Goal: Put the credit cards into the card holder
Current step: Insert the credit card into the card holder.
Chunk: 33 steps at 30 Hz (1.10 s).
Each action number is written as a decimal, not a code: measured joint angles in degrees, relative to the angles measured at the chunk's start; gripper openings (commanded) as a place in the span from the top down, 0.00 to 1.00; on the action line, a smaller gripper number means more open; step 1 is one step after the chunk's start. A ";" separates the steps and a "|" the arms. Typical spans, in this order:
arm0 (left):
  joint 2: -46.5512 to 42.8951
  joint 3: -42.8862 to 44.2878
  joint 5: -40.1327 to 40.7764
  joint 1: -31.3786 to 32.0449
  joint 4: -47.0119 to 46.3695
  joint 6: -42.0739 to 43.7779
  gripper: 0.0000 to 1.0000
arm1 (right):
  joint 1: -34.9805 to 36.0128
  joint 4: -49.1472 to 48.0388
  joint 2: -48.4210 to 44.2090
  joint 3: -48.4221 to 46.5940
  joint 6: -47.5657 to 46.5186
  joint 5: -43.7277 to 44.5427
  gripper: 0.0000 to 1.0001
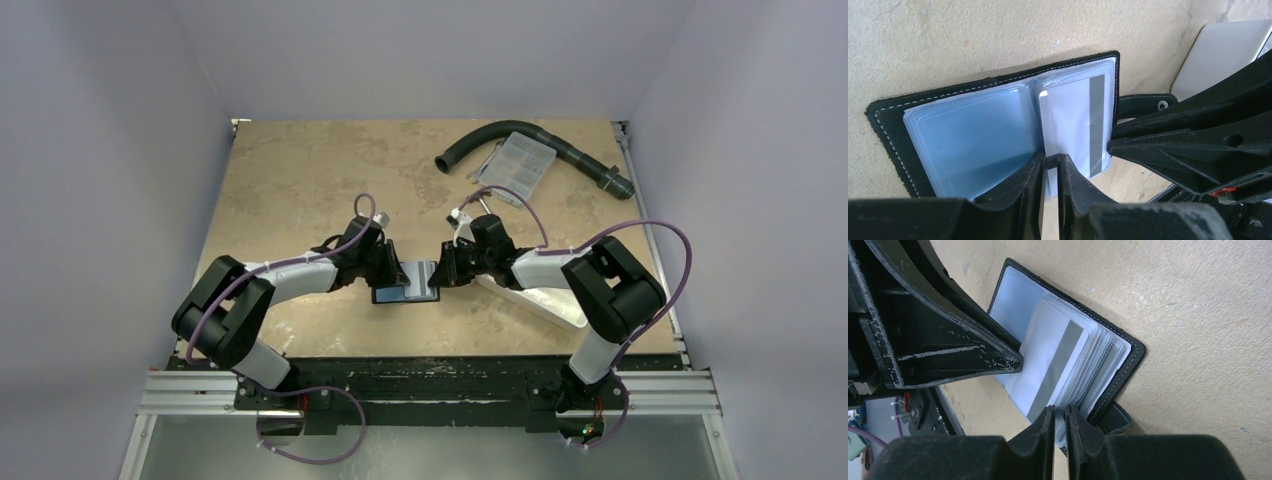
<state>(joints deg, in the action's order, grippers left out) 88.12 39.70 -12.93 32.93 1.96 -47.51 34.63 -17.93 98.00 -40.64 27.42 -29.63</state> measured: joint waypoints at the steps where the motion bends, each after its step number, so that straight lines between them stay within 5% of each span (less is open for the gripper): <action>1: 0.28 0.00 0.00 0.24 -0.28 -0.15 0.87 | 0.02 -0.02 0.00 0.00 0.00 0.02 0.81; 7: 0.46 0.02 1.53 1.55 -0.72 -1.42 0.90 | 0.04 0.02 0.00 0.00 0.04 0.00 0.81; 15: 0.42 0.66 3.19 2.58 0.00 -0.83 0.73 | 0.07 0.57 0.00 -0.26 -0.02 0.04 0.82; 26: -0.61 0.79 4.17 3.52 1.49 0.20 0.80 | 0.20 0.87 0.00 -0.50 -0.09 0.11 0.81; 33: 0.04 0.68 3.78 3.48 0.61 -0.94 0.78 | 0.20 0.28 0.00 -0.31 0.87 -0.52 0.72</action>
<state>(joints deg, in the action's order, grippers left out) 88.16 40.38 -9.15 36.40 2.57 -48.45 34.83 -17.65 98.00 -40.95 28.29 -30.15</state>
